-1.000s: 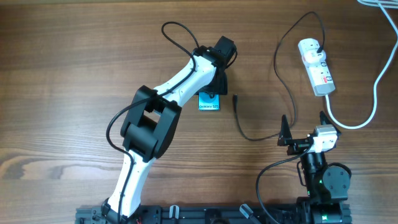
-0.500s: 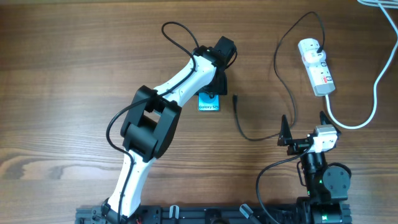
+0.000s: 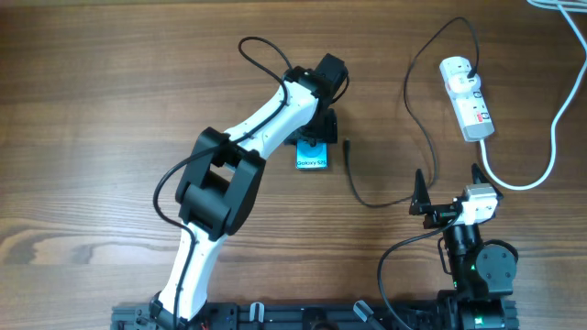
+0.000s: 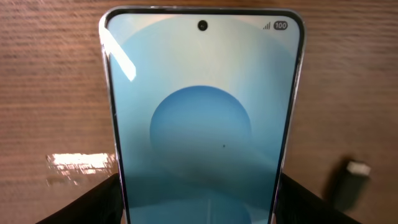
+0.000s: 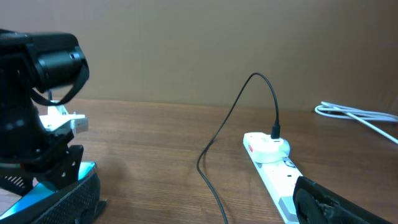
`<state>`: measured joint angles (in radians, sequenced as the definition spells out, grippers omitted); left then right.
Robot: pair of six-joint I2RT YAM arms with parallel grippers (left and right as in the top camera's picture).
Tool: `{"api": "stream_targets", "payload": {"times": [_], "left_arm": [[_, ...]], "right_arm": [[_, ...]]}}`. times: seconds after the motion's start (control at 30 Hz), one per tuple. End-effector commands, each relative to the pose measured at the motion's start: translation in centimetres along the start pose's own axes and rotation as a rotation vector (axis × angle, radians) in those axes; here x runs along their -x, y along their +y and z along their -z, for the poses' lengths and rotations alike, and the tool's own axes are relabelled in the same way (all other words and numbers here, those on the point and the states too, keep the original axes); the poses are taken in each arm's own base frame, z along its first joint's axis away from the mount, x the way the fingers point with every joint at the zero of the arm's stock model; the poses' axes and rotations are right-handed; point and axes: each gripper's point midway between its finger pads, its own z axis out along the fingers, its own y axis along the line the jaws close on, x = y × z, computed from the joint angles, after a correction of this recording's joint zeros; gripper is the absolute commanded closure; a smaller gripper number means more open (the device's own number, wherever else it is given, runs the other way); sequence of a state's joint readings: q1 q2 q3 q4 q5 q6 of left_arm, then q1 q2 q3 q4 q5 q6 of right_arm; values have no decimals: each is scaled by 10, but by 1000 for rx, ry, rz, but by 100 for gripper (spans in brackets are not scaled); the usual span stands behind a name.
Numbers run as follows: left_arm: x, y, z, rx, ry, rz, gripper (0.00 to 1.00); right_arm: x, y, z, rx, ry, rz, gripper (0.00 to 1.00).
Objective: Plug charger to phone and switch on socket
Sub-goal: 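Lift the phone upright with the left gripper and raise it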
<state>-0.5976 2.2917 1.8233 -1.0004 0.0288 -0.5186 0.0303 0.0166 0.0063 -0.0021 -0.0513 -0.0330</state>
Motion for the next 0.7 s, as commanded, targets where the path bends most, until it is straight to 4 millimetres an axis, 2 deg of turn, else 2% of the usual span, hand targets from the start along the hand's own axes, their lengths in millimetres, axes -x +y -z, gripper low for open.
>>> {"api": "stream_targets", "payload": {"times": [0.0,0.3,0.5,0.67], "left_arm": [[1,-18,44,-152,-8,26,30],[2,-28,87,-424,84,84,30],[7,-8,92,-473,136,155,31],[8,-7,104,-579,190,191,31]], "right_arm": [[1,1,0,5,-4,19,0],[1,1,0,5,-4,19,0],[1,1,0,5,-4,19,0],[1,1,0,5,-4,19,0]]}}
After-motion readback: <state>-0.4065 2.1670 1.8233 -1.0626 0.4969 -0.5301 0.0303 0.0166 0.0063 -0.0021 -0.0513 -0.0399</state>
